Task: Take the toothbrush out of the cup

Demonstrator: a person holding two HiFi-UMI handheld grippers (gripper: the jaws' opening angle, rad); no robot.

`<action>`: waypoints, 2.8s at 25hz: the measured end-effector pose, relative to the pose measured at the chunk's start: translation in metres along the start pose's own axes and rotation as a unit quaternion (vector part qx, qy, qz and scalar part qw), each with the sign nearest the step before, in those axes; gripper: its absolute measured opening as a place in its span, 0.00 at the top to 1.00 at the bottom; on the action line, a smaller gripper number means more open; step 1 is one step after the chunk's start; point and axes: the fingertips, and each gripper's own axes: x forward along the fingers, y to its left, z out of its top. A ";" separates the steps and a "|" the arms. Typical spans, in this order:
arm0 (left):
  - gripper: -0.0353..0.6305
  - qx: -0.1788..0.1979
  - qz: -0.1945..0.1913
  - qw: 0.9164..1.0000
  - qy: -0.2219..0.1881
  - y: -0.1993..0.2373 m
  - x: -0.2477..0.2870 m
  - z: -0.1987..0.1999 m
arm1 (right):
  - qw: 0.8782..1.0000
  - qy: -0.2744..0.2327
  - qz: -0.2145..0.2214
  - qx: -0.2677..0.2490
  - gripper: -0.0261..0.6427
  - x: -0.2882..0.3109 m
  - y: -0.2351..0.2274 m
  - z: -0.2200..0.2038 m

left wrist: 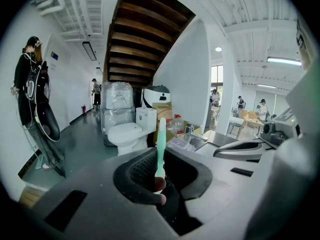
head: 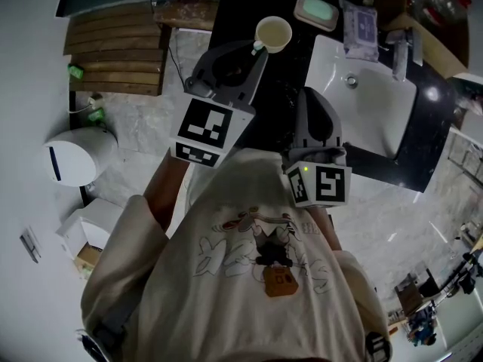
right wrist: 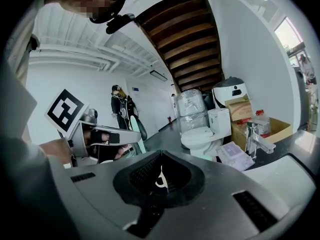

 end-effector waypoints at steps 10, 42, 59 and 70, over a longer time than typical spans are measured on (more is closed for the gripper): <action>0.87 -0.019 0.009 1.000 -0.011 -0.010 -0.035 -0.008 | 1.000 -0.010 0.009 -0.015 0.93 -0.021 0.018 0.000; 0.87 -0.050 0.108 0.993 -0.005 -0.130 -0.120 -0.049 | 0.997 -0.005 0.076 -0.032 0.93 -0.120 0.013 -0.008; 0.87 -0.030 0.123 0.992 0.018 -0.195 -0.134 -0.070 | 0.969 0.008 0.223 -0.104 0.93 -0.155 0.038 -0.025; 0.87 -0.031 0.123 0.992 0.012 -0.213 -0.131 -0.067 | 0.972 0.011 0.224 -0.072 0.93 -0.162 0.019 -0.020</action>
